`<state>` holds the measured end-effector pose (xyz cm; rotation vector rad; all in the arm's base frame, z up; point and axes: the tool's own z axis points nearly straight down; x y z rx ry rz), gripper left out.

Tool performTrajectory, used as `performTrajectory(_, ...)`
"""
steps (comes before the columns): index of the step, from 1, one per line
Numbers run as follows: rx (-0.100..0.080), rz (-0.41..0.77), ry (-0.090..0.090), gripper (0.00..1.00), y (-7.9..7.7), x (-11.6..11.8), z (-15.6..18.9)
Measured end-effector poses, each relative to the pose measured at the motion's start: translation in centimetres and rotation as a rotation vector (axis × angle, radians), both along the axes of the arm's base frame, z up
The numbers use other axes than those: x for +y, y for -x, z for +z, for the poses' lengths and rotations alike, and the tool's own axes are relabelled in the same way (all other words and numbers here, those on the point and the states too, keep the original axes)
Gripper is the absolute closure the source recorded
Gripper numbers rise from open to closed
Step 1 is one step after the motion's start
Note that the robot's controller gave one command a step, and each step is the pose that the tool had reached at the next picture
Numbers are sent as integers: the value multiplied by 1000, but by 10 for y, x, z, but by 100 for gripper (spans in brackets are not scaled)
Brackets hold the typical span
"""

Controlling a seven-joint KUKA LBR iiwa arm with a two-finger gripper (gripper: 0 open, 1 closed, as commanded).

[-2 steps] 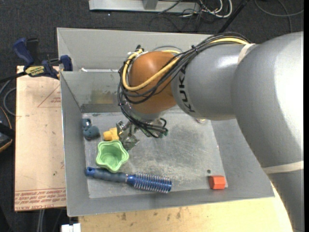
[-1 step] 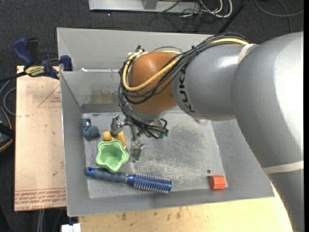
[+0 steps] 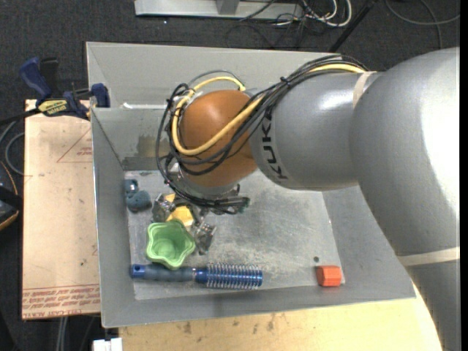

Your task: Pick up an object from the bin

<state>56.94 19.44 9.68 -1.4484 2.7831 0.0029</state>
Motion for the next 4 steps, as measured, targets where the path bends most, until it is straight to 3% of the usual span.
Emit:
performTrajectory(1, 2, -3, 1, 100, 0, -1, -1)
performTrajectory(2, 2, -3, 1, 0, 0, -1, -1)
performTrajectory(3, -8, 28, -2, 0, -2, 13, 81)
performTrajectory(4, 4, -69, 3, 0, -49, -17, -7)
